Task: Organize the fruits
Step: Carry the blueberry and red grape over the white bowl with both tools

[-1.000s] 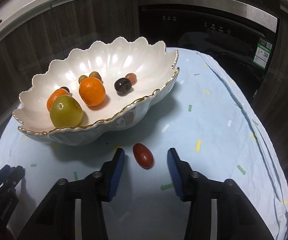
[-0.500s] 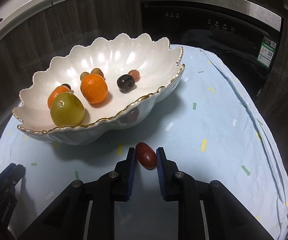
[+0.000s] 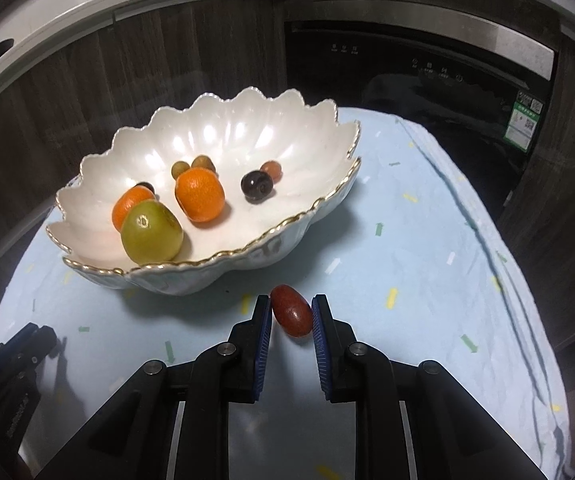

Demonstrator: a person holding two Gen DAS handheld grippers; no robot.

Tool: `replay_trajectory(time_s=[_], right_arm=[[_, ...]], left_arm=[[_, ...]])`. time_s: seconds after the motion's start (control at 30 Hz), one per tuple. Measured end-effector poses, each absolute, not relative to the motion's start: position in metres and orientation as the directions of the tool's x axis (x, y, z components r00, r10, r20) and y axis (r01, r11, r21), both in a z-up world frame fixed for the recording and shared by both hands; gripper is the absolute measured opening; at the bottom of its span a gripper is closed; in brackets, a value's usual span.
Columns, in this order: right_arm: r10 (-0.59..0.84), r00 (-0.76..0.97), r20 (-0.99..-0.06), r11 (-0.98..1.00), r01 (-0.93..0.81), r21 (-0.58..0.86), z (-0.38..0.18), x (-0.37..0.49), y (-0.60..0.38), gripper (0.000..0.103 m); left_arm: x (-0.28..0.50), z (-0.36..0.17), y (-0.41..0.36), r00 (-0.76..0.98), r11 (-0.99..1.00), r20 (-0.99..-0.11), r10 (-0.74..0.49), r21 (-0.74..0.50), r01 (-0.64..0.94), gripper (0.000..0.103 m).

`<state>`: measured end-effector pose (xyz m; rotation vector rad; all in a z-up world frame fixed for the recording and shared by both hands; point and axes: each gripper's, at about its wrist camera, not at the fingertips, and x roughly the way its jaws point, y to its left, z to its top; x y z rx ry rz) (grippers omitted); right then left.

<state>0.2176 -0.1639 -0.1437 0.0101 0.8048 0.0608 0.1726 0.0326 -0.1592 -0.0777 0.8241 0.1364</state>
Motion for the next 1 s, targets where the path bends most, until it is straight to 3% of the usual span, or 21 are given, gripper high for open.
replay_trajectory(time_s=[1.0], right_arm=[[0.077, 0.788, -0.610, 0.997, -0.057, 0.053, -0.076, 0.196, -0.163, 0.022]], left_arm=[[0.173, -0.102, 0.032, 0.714, 0.992, -0.698, 0.046, -0.050, -0.113, 0.022]])
